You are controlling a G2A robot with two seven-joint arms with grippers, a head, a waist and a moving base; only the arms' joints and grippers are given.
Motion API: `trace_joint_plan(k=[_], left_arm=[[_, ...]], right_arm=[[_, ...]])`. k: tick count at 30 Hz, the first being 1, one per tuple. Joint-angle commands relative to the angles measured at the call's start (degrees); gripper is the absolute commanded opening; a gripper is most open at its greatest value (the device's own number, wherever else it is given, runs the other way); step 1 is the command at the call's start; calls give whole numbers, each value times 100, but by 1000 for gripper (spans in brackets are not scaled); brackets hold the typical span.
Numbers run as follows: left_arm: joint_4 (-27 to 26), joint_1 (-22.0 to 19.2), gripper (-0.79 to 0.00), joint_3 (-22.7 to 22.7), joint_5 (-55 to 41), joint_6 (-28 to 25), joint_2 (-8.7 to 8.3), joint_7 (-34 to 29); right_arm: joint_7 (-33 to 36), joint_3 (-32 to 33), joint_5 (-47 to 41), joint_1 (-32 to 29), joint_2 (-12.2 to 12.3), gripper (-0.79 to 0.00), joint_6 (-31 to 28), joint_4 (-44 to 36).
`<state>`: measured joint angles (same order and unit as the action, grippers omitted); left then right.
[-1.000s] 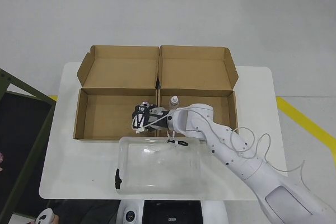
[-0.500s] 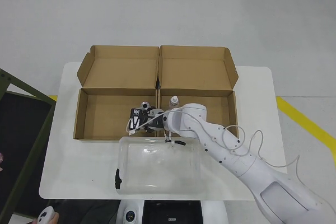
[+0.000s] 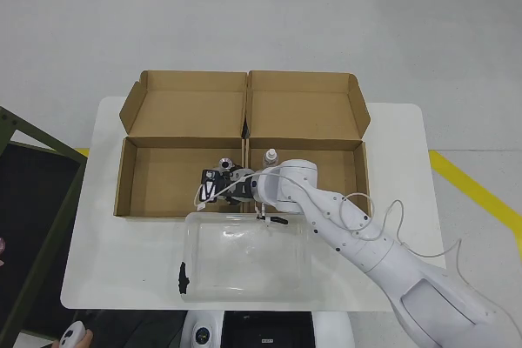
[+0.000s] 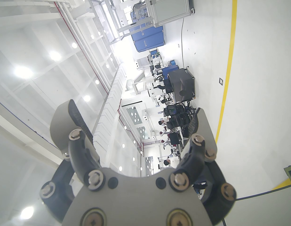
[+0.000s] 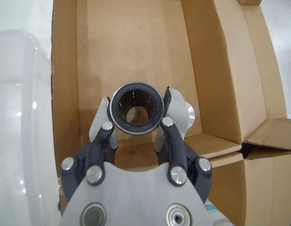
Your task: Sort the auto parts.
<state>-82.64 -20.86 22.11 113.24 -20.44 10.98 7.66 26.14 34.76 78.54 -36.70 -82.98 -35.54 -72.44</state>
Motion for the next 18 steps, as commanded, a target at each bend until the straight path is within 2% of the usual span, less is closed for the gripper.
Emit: trace_joint_plan(k=[1, 5, 18], left_arm=[[0, 0, 0, 0, 0, 0, 0, 0], [0, 0, 0, 0, 0, 0, 0, 0], [0, 0, 0, 0, 0, 0, 0, 0]], right_arm=[[20, 12, 29, -3, -6, -453, -11, -15], [59, 43, 70, -14, -14, -422, -52, -44], [129, 196, 105, -43, -35, -397, -166, -385]])
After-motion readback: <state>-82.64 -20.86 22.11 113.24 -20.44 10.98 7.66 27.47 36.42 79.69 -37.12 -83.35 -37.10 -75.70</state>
